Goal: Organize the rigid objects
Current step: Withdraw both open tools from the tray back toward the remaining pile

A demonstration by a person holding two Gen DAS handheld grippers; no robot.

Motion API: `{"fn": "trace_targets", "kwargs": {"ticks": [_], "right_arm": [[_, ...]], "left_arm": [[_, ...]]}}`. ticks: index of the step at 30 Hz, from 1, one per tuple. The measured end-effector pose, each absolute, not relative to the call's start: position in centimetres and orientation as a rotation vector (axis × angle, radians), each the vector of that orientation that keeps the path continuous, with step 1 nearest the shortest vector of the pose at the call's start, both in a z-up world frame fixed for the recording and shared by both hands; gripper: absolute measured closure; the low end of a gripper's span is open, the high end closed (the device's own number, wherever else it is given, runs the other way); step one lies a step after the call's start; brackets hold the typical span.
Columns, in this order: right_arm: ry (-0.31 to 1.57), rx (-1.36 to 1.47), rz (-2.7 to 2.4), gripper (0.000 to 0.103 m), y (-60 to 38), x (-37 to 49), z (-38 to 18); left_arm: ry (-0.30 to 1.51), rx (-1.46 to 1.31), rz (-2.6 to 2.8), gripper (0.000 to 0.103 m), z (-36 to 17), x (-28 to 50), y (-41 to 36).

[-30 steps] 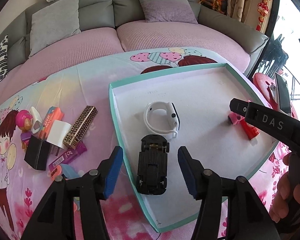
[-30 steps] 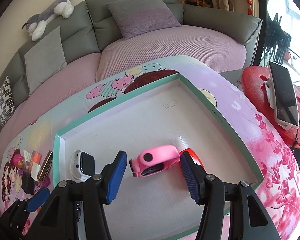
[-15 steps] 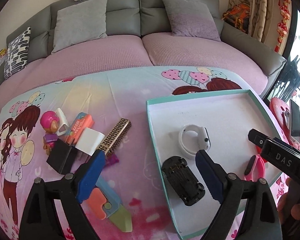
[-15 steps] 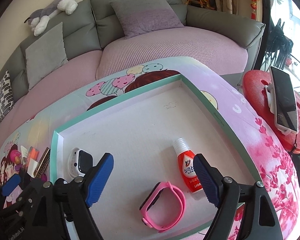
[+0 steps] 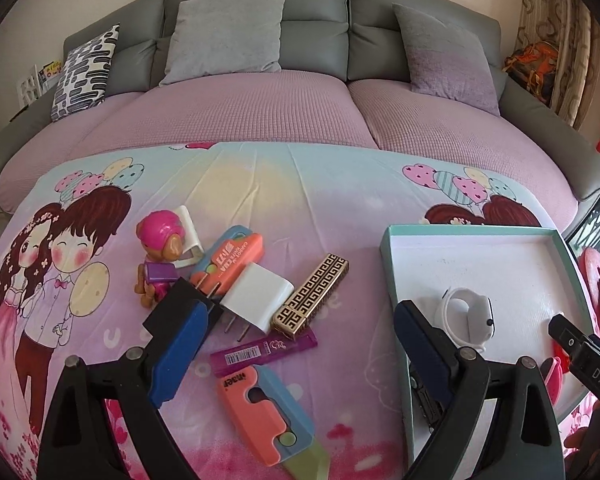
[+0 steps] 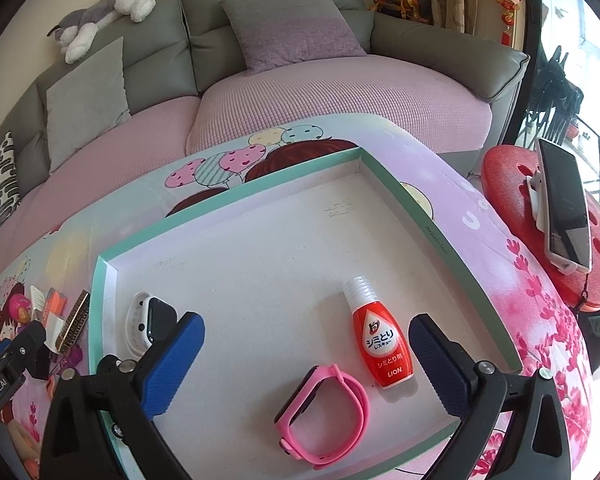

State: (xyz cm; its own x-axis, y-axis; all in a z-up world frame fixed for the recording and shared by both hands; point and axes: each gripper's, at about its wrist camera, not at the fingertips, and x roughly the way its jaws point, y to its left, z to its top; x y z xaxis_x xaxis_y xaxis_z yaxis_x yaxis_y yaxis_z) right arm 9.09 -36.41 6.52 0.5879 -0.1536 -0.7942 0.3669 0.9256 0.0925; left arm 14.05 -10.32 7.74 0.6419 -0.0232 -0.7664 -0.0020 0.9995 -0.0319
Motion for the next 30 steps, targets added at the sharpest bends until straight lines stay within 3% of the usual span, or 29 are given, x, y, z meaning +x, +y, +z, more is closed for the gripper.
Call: {"fn": "trace_targets", "kwargs": {"ticks": [18,30], "right_arm": [[0.904,0.158,-0.014,0.0,-26.3,11.1,8.1],[0.964,0.05,0.152,0.0,-19.2,11.3,7.1]], "left_arm": [[0.853,-0.113,0.103,0.008,7.4,12.6,-4.0],[0.933,-0.076,0.261,0.008,5.6,11.5,2.2]]}}
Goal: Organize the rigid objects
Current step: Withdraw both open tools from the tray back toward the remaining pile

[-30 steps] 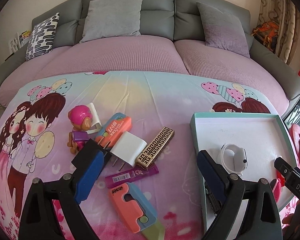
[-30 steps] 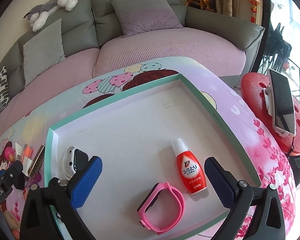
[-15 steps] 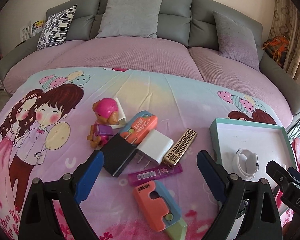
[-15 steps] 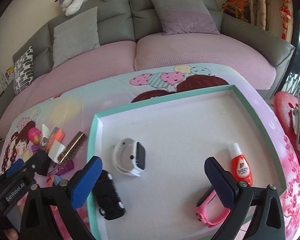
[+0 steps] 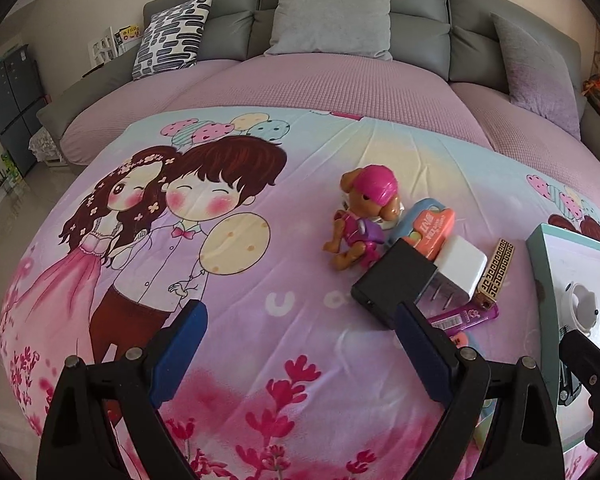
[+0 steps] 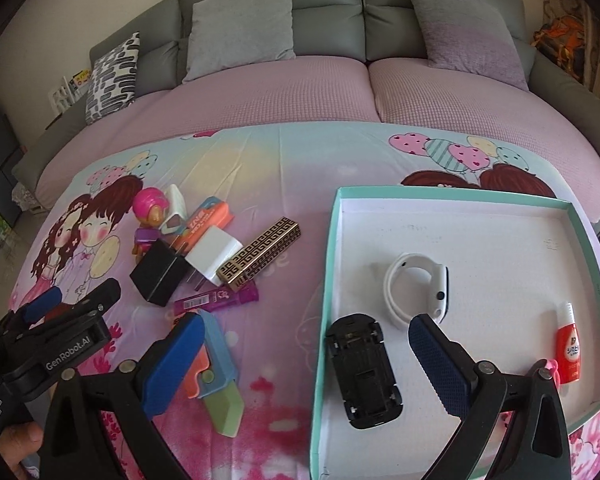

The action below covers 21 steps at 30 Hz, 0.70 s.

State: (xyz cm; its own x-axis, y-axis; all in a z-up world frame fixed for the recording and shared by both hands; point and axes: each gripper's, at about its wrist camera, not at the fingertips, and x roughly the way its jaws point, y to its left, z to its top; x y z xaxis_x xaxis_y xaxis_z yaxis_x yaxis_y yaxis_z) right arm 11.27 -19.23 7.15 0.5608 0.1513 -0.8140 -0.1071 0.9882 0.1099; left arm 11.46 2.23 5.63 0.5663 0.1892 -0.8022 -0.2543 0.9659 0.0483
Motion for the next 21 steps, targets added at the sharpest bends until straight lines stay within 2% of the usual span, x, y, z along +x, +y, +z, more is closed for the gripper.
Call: {"fn": "trace_targets", "kwargs": {"ticks": [21], "right_arm": [[1.026,0.034,0.247,0.0,-15.9,10.9,5.3]], "left_arm": [[1.031,-0.217,0.17,0.008,3.6,11.5,4.5]]}}
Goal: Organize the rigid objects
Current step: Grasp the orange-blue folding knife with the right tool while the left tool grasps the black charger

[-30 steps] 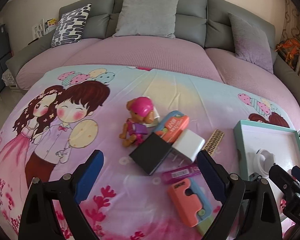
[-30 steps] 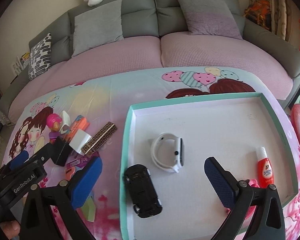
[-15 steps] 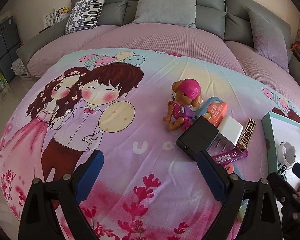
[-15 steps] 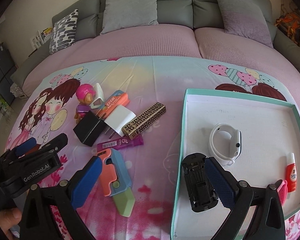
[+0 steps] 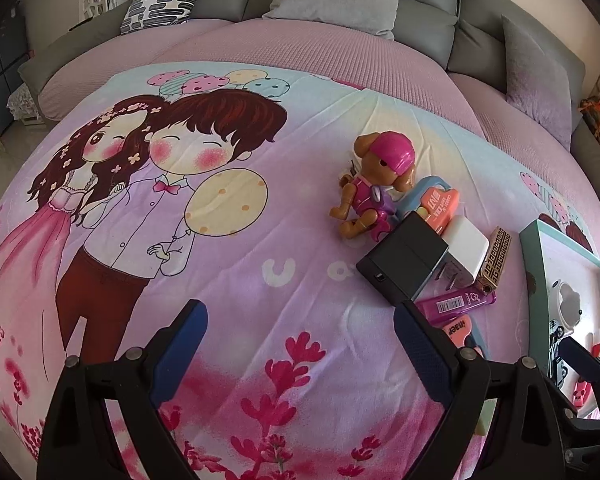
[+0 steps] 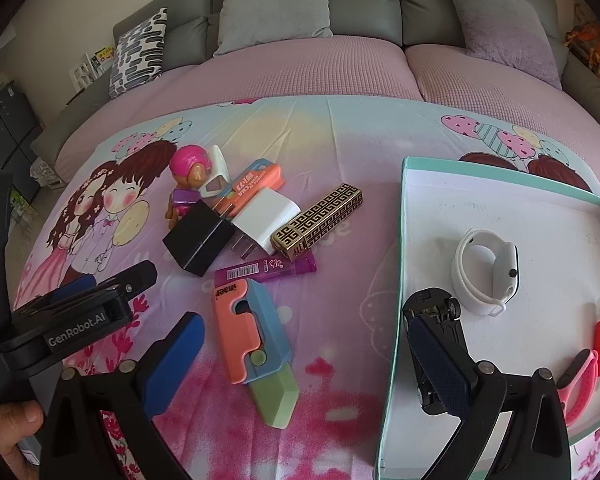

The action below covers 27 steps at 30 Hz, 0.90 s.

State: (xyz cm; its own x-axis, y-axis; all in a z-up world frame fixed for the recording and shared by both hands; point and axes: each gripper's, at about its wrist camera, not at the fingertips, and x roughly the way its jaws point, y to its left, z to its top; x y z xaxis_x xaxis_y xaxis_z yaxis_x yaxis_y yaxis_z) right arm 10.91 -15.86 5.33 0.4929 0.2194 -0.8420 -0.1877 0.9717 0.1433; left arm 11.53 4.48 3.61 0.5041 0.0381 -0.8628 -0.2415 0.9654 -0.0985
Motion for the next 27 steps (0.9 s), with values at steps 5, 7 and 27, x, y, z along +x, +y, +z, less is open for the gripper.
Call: {"fn": "trace_targets", "kwargs": {"ticks": [5,7,27], "right_arm": [[1.035,0.006,0.282,0.002,-14.5,10.7,5.0],[1.036,-0.01,0.304,0.005,-13.9,10.6,4.8],[1.085,-0.062,0.287,0.026,-12.1,11.6,1.7]], "left_arm": [[1.037,-0.222,0.17,0.008,3.4,11.4,4.9],[1.041,-0.223,0.176,0.008,3.2,11.5,5.3],[1.021,-0.245,0.106,0.008,2.9,12.6,4.6]]}}
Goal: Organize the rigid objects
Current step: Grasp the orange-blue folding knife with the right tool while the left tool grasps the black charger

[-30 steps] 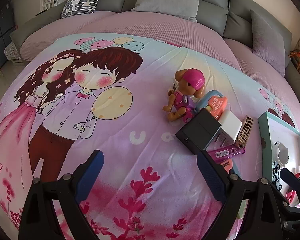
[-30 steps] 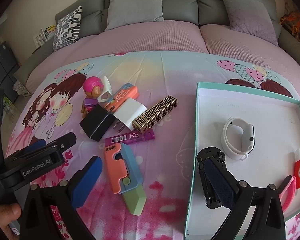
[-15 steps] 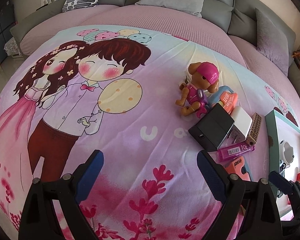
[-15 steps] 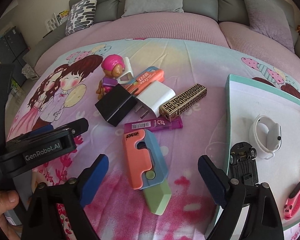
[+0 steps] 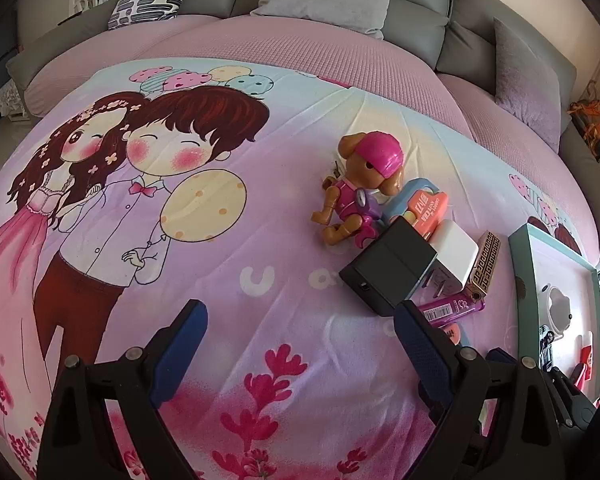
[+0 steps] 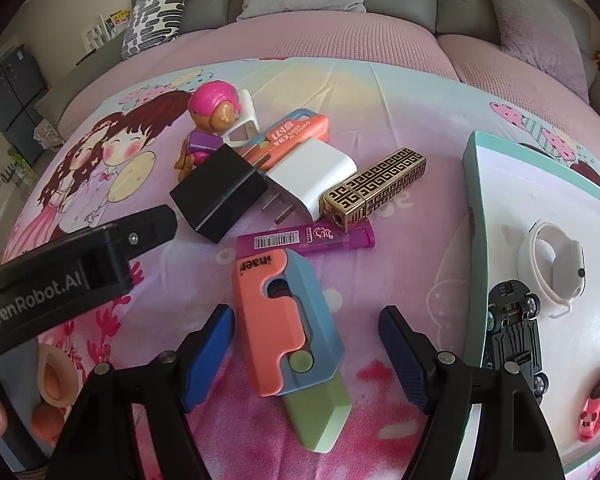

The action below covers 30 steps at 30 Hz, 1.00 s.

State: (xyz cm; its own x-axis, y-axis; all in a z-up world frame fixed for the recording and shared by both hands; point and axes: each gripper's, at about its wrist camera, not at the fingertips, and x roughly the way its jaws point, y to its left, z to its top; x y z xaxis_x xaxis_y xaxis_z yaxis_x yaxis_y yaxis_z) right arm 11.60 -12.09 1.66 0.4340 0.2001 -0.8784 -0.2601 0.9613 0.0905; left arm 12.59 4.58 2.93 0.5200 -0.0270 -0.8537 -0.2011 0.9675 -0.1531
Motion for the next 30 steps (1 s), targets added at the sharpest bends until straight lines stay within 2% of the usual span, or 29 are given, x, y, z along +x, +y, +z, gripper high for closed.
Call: {"fn": "trace_targets", "kwargs": {"ticks": [11,18,22,23,25,26,30], "right_arm": [[1.077,0.005,0.248,0.041,-13.8,12.1,2.0],[1.08,0.038,0.24,0.054,-14.7,12.3,2.0],[1.079,0.051,0.242,0.056,-15.0,12.3,2.1],[1.079,0.052,0.244,0.056,-15.0,12.3,2.1],[1.079,0.054,0.245,0.056,-15.0,12.4,2.1],[1.079,0.055,0.246,0.056,-15.1,12.4,2.1],[1.08,0.058,0.247,0.056,-15.1,12.3,2.1]], "left_arm": [[0.996,-0.206,0.04,0.008,2.9,14.6,2.2],[0.987,-0.222,0.03,0.008,2.7,15.6,0.9],[0.974,-0.257,0.012,0.009,2.6,16.3,0.5],[0.977,-0.267,0.005,0.01,2.5,16.4,0.4],[0.985,-0.273,-0.01,0.019,2.1,16.5,0.2],[0.988,-0.272,-0.011,0.027,2.0,16.6,0.1],[0.97,-0.301,-0.014,0.036,1.9,16.4,0.7]]}}
